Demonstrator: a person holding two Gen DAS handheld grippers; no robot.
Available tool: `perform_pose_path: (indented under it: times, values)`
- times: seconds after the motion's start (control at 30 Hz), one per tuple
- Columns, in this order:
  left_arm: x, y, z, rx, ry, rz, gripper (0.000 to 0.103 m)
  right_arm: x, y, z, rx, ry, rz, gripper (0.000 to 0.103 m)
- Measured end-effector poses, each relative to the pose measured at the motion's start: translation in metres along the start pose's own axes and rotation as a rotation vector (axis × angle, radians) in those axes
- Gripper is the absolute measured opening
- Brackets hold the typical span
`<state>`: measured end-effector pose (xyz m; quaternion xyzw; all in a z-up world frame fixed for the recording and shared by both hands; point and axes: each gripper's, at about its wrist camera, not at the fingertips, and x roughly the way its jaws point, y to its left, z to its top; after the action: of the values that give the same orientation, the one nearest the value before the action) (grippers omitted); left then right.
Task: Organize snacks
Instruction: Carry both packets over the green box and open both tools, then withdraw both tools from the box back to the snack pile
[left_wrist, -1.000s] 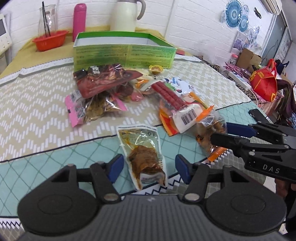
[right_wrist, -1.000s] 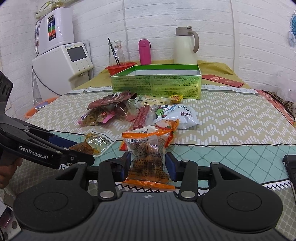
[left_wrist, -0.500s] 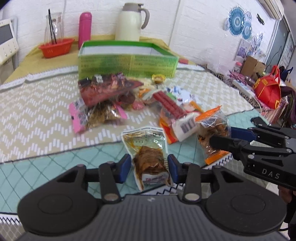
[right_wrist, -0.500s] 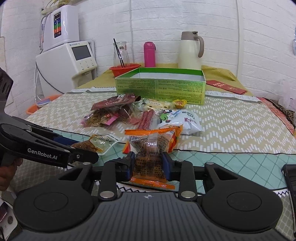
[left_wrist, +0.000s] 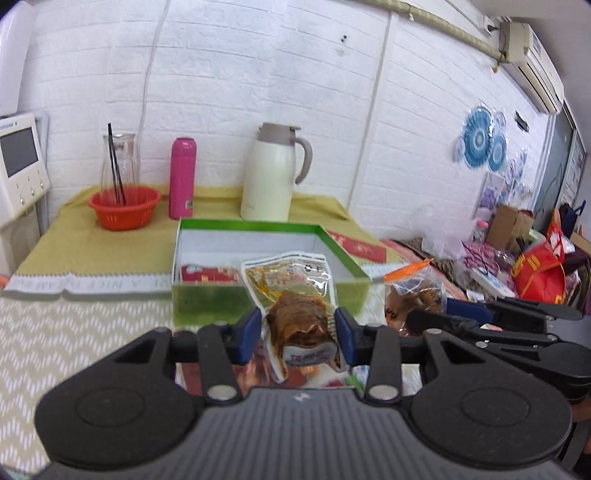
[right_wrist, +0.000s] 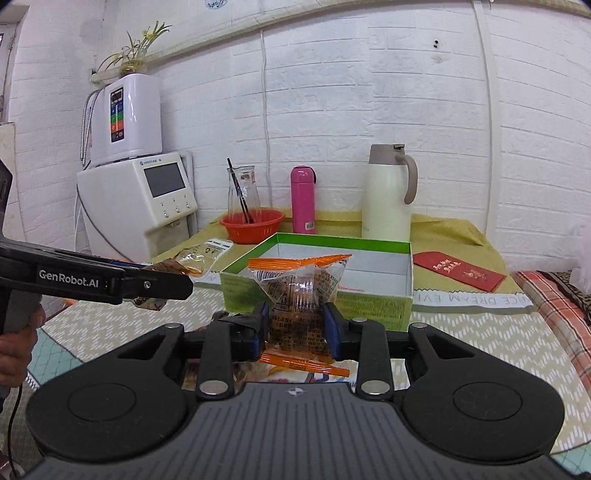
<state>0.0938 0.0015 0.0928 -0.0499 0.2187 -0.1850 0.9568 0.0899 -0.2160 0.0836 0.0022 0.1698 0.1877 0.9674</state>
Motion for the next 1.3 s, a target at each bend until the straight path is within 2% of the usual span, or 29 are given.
perform_pose_path:
  times: [0.17,0.37,0.57,0.73,0.87,0.9,0.93,0.97,1.03,1.17,1.3]
  values:
    - [0.045,0.009,0.029,-0.029,-0.012,0.019,0.041,0.041,-0.023,0.019,0.023,-0.002,-0.048,0.056]
    - [0.111,0.026,0.05,-0.072,0.022,0.017,0.041,0.094,-0.052,0.03,0.065,0.032,-0.097,0.056]
    - [0.175,0.044,0.049,-0.117,0.11,0.026,0.041,0.144,-0.072,0.022,0.08,0.124,-0.102,0.056]
    - [0.207,0.05,0.044,-0.105,0.156,0.024,0.042,0.174,-0.078,0.014,0.078,0.177,-0.091,0.056]
    - [0.22,0.052,0.042,-0.104,0.159,0.023,0.049,0.191,-0.078,0.008,0.028,0.175,-0.07,0.059]
    - [0.219,0.052,0.042,-0.105,0.141,0.023,0.063,0.191,-0.077,0.007,0.004,0.164,-0.063,0.063]
    - [0.217,0.053,0.042,-0.11,0.12,0.021,0.068,0.189,-0.075,0.006,-0.016,0.151,-0.071,0.086]
    - [0.214,0.053,0.043,-0.123,0.09,0.016,0.072,0.186,-0.073,0.005,-0.033,0.133,-0.078,0.103]
    - [0.206,0.053,0.044,-0.146,0.05,0.035,0.085,0.179,-0.071,0.006,-0.075,0.085,-0.086,0.103]
    - [0.193,0.045,0.048,-0.117,0.032,0.131,0.088,0.167,-0.07,0.011,-0.077,0.061,-0.112,0.103]
    - [0.177,0.038,0.049,-0.103,0.024,0.171,0.089,0.153,-0.067,0.015,-0.058,0.063,-0.111,0.103]
